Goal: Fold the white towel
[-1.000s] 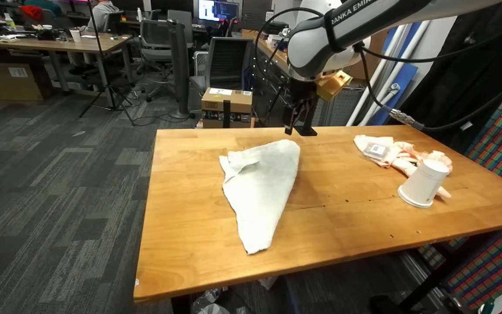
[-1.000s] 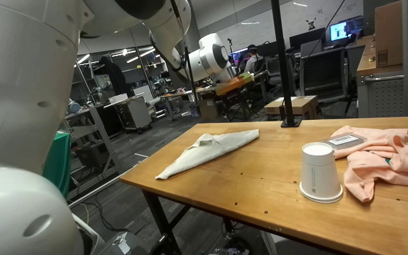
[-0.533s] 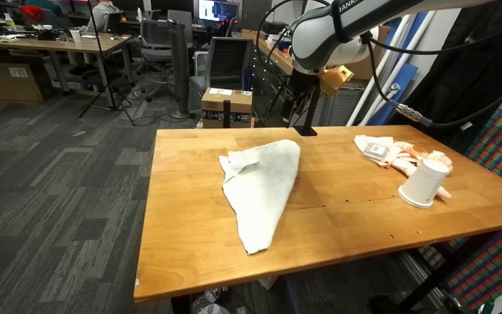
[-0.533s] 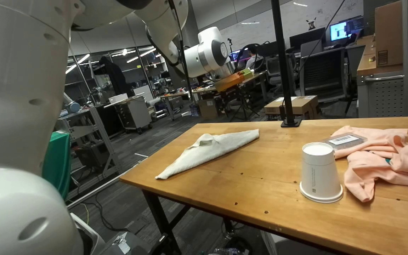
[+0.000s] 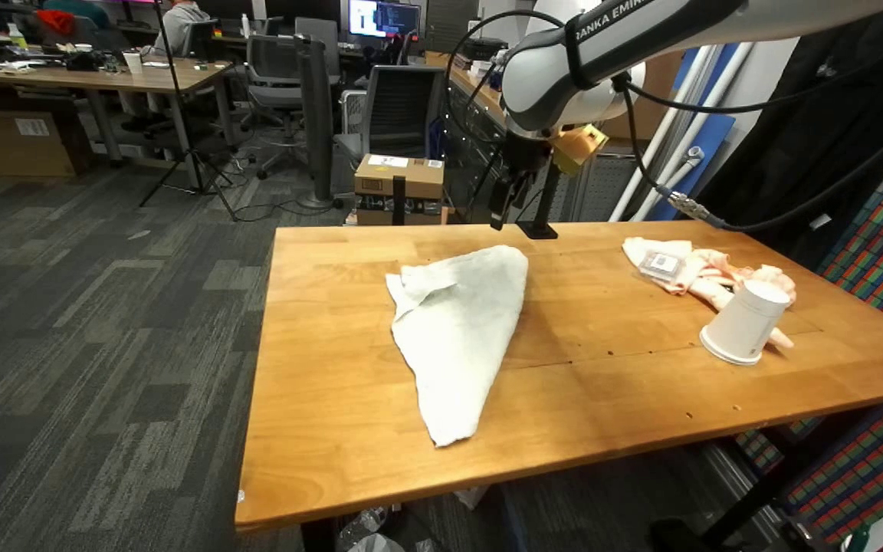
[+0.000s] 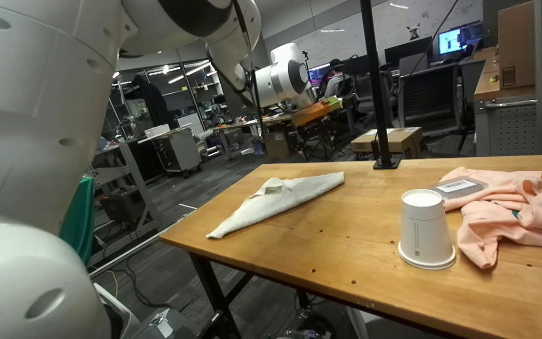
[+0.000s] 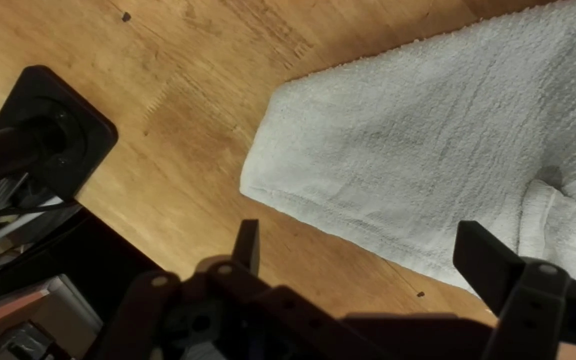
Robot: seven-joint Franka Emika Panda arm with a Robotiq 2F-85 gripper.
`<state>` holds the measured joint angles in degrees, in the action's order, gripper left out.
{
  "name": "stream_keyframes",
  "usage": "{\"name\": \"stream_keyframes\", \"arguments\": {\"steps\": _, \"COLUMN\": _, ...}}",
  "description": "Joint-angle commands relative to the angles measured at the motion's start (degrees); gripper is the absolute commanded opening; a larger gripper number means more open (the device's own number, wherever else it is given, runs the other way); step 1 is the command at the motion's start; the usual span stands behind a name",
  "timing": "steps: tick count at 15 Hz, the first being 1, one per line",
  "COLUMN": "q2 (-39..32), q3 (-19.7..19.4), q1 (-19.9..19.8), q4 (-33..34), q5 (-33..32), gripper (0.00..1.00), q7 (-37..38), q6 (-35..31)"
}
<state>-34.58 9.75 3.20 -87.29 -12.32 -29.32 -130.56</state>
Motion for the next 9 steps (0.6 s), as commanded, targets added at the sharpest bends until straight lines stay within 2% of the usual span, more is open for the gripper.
{"name": "stream_keyframes", "arguments": {"steps": 1, "q2": -6.2, "q3": -0.6, "q1": 1.1, "q4": 9.6, "q5": 0.4, "gripper": 1.00, "q7": -1.7, "q6": 4.8}}
{"name": "stream_keyframes", "arguments": {"steps": 5, "q2": -11.8, "q3": -0.8, "q1": 0.9, "q4": 16.1, "q5": 0.9, "gripper": 1.00, "q7": -2.1, "q6": 9.2}}
{"name": "stream_keyframes", "arguments": {"steps": 9, "q2": -15.6, "q3": -1.3, "q1": 0.4, "q4": 19.9, "q5": 0.8, "gripper": 1.00, "q7": -3.1, "q6": 12.5}}
